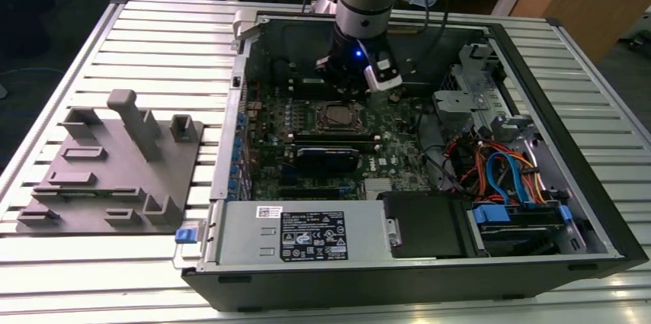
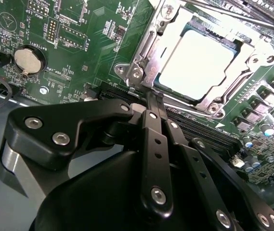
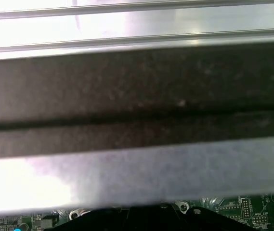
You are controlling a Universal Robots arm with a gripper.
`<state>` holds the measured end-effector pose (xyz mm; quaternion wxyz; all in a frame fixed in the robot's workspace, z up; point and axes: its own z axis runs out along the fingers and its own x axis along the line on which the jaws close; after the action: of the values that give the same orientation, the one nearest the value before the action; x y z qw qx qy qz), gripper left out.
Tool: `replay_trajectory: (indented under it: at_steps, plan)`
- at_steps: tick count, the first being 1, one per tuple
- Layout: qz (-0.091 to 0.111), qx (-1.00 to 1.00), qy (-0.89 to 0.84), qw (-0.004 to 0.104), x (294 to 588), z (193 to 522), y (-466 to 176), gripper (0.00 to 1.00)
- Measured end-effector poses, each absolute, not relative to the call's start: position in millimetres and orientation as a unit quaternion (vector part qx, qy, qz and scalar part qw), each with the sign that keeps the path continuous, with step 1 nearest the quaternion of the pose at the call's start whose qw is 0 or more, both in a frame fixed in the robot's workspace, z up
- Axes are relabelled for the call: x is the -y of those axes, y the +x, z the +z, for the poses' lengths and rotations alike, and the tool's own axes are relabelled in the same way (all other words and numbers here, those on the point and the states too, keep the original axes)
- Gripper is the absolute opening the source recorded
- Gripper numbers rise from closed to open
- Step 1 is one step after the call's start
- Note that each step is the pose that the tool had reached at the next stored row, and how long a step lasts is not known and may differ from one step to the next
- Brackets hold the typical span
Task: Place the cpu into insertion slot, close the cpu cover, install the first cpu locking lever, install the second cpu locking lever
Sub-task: 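Install the first cpu locking lever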
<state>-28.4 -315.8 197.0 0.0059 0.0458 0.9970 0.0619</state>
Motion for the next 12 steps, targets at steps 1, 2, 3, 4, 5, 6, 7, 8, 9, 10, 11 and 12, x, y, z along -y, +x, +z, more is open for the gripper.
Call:
replay_trajectory:
  at_steps: [1,2,3,4,5,6,7,8,9,10,11,12]
  plan:
    - [0.062,-0.997,0.046,0.006,315.8,196.8,-28.5,0.10]
    - [0.062,-0.997,0.046,0.006,315.9,196.7,-28.5,0.10]
    - [0.062,-0.997,0.046,0.006,315.9,196.7,-28.4,0.10]
    - [0.062,-0.997,0.046,0.006,315.9,196.7,-28.4,0.10]
    - [0.062,-0.997,0.046,0.006,315.9,196.7,-28.4,0.10]
    - [0.062,-0.997,0.046,0.006,315.9,196.7,-28.4,0.10]
    - [0.062,-0.997,0.046,0.006,315.9,196.8,-28.4,0.10]
    - [0.062,-0.997,0.046,0.006,315.9,197.0,-28.4,0.10]
    - [0.062,-0.997,0.046,0.006,315.9,197.2,-28.4,0.10]
    - [0.062,-0.997,0.046,0.006,315.9,197.5,-28.4,0.10]
    - [0.062,-0.997,0.046,0.006,315.9,197.7,-28.4,0.10]
    - [0.062,-0.997,0.046,0.006,316.0,198.1,-28.4,0.10]
